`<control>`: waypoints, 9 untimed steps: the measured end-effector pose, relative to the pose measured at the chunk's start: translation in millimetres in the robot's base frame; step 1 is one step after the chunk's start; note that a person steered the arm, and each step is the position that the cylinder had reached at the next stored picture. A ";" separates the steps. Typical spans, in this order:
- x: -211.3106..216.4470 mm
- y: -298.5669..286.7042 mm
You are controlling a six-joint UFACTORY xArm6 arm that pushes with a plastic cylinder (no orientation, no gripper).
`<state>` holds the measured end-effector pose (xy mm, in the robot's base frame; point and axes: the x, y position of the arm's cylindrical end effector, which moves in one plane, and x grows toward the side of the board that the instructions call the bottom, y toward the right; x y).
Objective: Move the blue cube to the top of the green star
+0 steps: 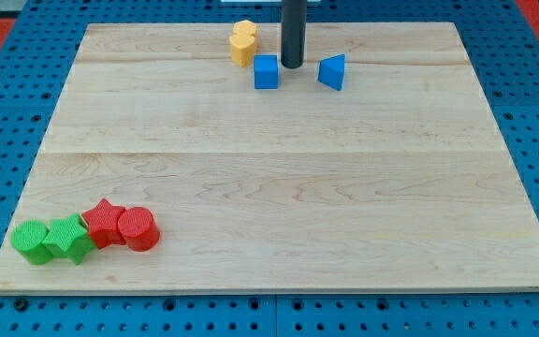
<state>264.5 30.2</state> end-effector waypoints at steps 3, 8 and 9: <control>-14.0 133.2; 26.7 91.6; 26.7 66.7</control>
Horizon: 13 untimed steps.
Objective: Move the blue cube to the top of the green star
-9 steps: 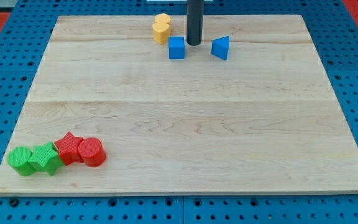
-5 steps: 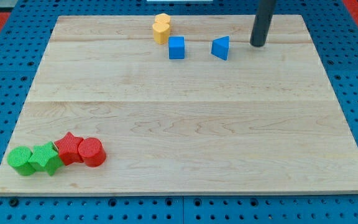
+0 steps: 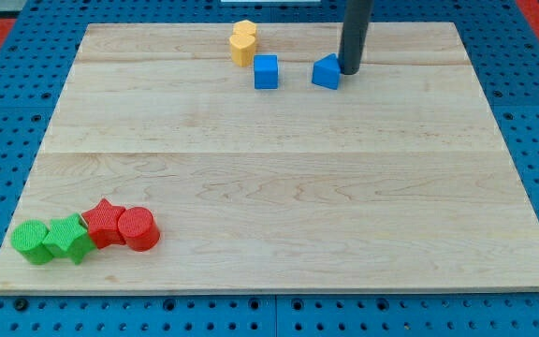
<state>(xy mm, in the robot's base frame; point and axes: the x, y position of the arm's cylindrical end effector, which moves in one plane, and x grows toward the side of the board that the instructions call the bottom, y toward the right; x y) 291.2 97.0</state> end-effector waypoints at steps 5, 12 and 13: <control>-0.1 -136.1; 79.0 -194.6; 105.1 -184.4</control>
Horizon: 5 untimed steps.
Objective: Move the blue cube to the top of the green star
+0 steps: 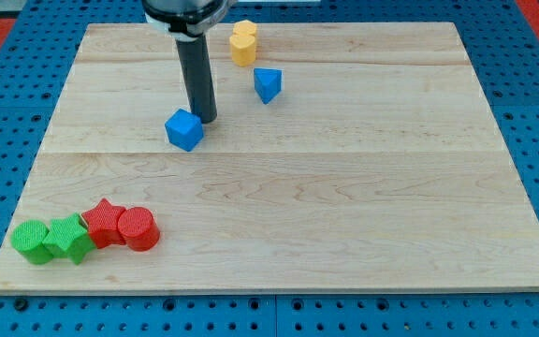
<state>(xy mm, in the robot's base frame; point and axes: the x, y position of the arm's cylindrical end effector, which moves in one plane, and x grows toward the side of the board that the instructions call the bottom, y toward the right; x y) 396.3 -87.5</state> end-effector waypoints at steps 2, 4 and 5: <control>55.3 -62.4; 68.8 -105.0; 68.8 -123.6</control>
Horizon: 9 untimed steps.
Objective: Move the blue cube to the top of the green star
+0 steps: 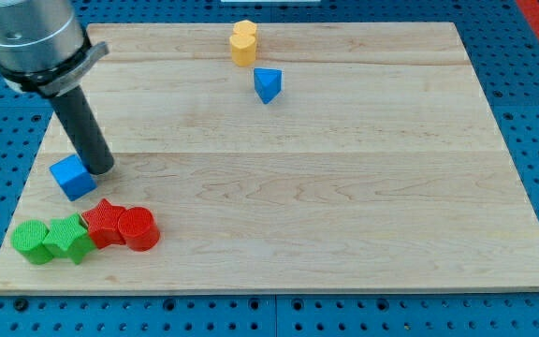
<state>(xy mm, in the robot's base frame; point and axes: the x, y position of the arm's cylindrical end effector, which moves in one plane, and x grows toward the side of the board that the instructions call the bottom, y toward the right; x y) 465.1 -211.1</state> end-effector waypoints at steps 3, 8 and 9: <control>0.0 -92.7; 43.0 -78.3; 47.2 -76.0</control>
<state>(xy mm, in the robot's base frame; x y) 512.3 -287.1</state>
